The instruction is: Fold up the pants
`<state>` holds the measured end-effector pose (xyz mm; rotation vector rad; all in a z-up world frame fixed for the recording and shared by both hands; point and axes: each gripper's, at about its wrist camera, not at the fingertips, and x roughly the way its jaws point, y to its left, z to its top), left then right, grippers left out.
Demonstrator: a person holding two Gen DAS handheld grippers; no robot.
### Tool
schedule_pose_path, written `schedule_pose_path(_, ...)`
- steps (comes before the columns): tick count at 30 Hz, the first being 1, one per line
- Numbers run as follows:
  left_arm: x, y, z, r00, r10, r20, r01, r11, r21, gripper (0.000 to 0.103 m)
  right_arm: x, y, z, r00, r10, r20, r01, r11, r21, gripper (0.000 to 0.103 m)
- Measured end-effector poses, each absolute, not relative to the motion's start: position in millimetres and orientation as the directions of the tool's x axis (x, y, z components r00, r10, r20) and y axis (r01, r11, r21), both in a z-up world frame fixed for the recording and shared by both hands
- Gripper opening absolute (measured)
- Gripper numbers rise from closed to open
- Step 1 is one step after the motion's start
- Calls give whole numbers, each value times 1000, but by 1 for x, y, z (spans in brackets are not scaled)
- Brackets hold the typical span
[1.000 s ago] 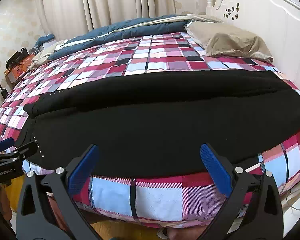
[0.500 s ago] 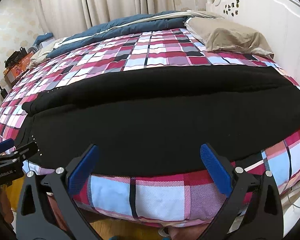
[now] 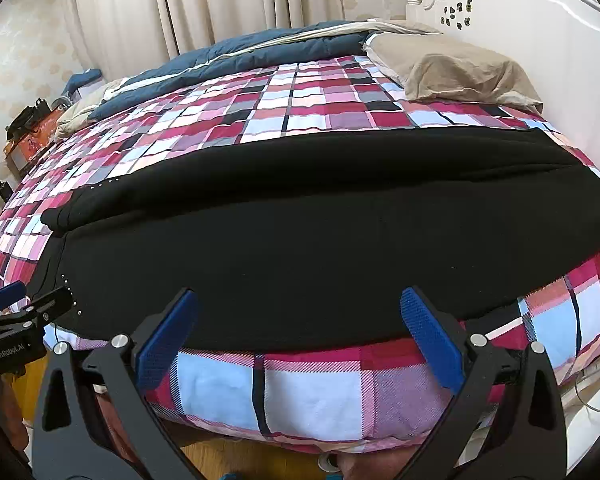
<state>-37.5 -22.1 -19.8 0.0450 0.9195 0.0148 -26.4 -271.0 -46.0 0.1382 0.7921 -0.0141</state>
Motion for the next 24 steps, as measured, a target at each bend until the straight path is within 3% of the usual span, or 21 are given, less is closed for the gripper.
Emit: schedule_pose_path(24,-39,-28,-20,601,28,-799,10,999,42,99,-24,-281,-42,689,12,-724,95,990,108,101)
